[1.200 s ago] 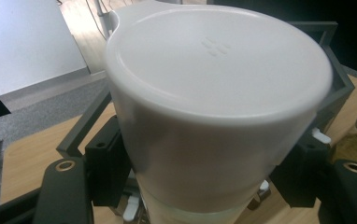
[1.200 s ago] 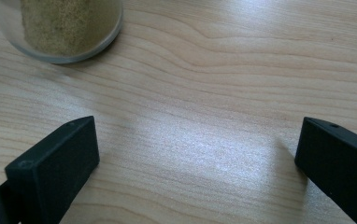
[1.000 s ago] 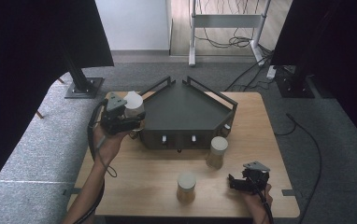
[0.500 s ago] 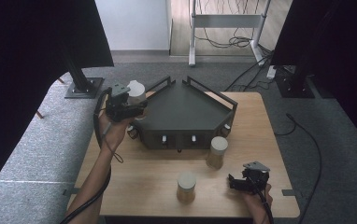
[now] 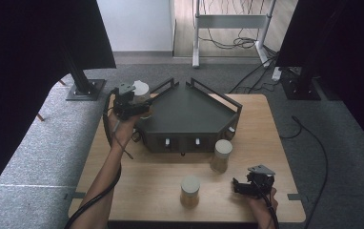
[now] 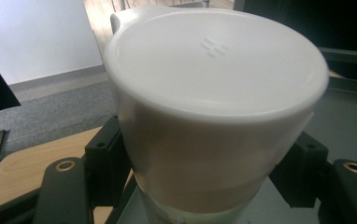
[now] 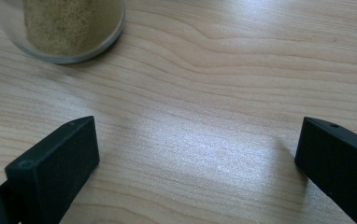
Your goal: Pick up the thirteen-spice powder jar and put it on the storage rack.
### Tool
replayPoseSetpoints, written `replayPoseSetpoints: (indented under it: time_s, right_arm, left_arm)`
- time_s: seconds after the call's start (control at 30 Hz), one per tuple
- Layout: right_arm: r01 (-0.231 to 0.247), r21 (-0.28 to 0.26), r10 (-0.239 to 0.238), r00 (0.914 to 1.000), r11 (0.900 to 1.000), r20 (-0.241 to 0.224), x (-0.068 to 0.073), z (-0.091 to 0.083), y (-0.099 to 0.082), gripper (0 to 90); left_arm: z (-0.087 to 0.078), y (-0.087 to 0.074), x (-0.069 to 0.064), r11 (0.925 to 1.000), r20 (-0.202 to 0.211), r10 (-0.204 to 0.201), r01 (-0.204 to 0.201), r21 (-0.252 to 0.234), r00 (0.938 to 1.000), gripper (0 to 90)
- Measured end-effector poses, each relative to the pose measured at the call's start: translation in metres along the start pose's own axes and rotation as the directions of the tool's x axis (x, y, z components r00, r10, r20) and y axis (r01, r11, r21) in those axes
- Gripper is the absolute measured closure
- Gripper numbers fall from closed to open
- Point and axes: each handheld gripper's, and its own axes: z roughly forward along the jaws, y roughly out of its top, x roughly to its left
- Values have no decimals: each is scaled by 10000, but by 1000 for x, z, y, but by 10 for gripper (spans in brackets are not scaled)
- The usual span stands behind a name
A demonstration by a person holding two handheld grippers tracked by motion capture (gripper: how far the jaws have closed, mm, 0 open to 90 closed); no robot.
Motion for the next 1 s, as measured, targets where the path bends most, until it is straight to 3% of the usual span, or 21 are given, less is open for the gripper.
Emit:
replayPoseSetpoints:
  time_s: [0.5,0.83,1.0]
  right_arm:
    - [25,-1,-25,10000,10000,-28,0,0,0,0]
    - [34,0,-34,10000,10000,-38,0,0,0,0]
    - [38,-2,-38,10000,10000,-42,0,0,0,0]
  left_arm:
    - [21,-13,-2,9997,-293,-49,57,244,9996,305]
    - [21,-16,9,9980,-71,-577,578,241,9983,299]
    - [22,-17,5,9996,-228,-202,206,202,9995,257]
